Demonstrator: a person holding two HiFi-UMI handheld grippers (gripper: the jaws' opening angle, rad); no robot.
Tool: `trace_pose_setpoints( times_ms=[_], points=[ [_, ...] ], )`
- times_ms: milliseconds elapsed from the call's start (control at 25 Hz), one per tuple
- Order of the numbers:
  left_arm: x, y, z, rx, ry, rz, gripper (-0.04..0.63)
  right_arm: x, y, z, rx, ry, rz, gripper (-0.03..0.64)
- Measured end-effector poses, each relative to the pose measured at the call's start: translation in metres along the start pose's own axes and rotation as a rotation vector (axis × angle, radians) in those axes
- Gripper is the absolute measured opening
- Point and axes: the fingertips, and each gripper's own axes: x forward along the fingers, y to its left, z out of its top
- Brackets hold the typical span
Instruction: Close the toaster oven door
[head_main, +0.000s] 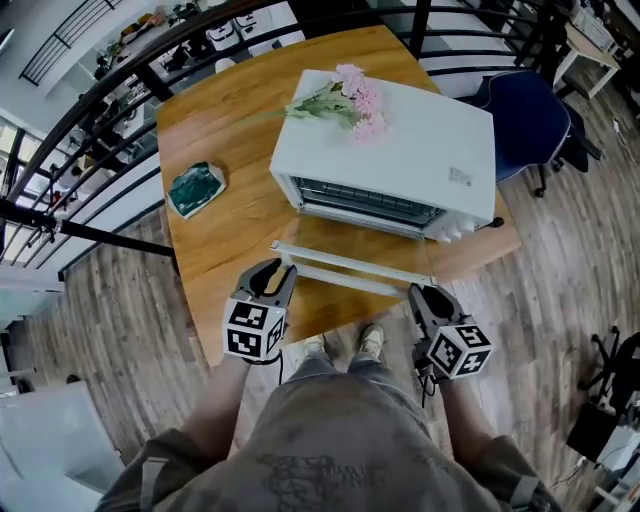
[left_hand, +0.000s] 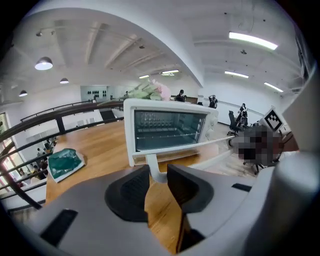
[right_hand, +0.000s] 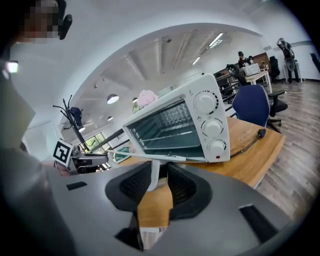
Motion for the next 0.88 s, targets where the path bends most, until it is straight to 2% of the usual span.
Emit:
trace_pose_setpoints(
  times_ms=[160, 400, 600, 720, 880],
  points=[
    [0.004, 0.007, 0.041, -0.002, -0.077, 0.019, 0.123, 0.006, -0.002, 0.041, 0.025, -0.067, 0.018, 0.129],
    [0.021, 0.018, 0.084, -0.003, -0.142, 0.04, 0.12, 0.023, -0.011, 0.084, 0.083, -0.101, 0.023, 0.132],
    [0.03, 0.022, 0.108, -0.021, -0.172, 0.063, 0.114, 0.03, -0.019, 0.108, 0.142, -0.103, -0.023, 0.133],
    [0.037, 0.024, 0.12, -0.035, -0.185, 0.08, 0.107, 0.036, -0.023, 0.12, 0.131, -0.093, -0.061, 0.133],
    [0.047, 0.028, 0.13, -0.022, -0.187, 0.09, 0.101, 0.044, -0.028, 0.13, 0.157, -0.092, -0.053, 0.133]
  ],
)
